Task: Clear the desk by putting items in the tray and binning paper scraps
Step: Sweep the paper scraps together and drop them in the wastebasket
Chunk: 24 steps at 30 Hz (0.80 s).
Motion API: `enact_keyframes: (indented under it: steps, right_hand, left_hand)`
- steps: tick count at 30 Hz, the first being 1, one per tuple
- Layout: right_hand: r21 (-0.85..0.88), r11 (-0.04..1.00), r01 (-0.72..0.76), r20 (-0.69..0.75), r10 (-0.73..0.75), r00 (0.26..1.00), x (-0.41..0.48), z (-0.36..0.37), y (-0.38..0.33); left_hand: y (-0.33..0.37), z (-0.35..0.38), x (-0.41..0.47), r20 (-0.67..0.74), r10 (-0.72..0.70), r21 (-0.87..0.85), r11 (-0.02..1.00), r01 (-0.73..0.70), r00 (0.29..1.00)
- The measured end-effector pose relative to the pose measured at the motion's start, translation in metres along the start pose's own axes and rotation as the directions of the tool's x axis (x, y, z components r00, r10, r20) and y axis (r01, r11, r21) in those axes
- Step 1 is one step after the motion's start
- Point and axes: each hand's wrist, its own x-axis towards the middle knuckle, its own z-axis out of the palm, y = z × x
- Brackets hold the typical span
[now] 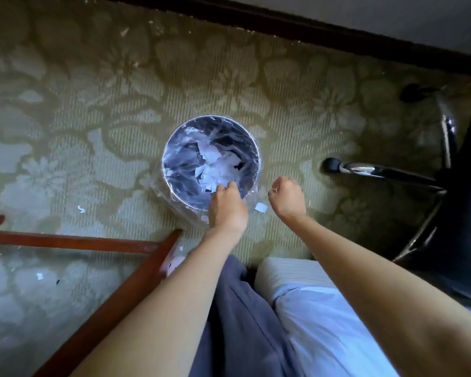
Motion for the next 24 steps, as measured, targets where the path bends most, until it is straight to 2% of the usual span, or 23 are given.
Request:
enact_keyframes:
  steps: [5, 8, 12, 19, 24]
  right_hand:
    - [-0.115, 0.988, -0.099, 0.125, 0.114, 0.986, 0.042, 0.041, 0.061]
    - [-0.111, 0.987, -0.118, 0.166, 0.136, 0.977, 0.066, 0.080, 0.080]
    - [-0.103, 0.993, -0.066, 0.178, 0.084, 0.980, 0.092, 0.134, 0.091]
    - [-0.156, 0.987, -0.049, 0.185, 0.078, 0.980, 0.118, 0.191, 0.108]
    - [-0.114, 0.993, -0.031, 0.117, 0.044, 0.992, 0.122, 0.205, 0.116]
  left_hand:
    - [0.004, 0.053, 0.029, -0.124, 0.257, 0.288, 0.934, -0.213, 0.958]
    - [-0.008, 0.083, 0.043, -0.130, 0.339, 0.392, 0.881, -0.266, 0.932]
    - [-0.027, 0.113, 0.069, -0.297, 0.513, 0.486, 0.807, -0.335, 0.806]
    - [-0.044, 0.124, 0.087, -0.309, 0.567, 0.487, 0.784, -0.385, 0.764]
    - [-0.044, 0.127, 0.092, -0.364, 0.578, 0.429, 0.800, -0.419, 0.731]
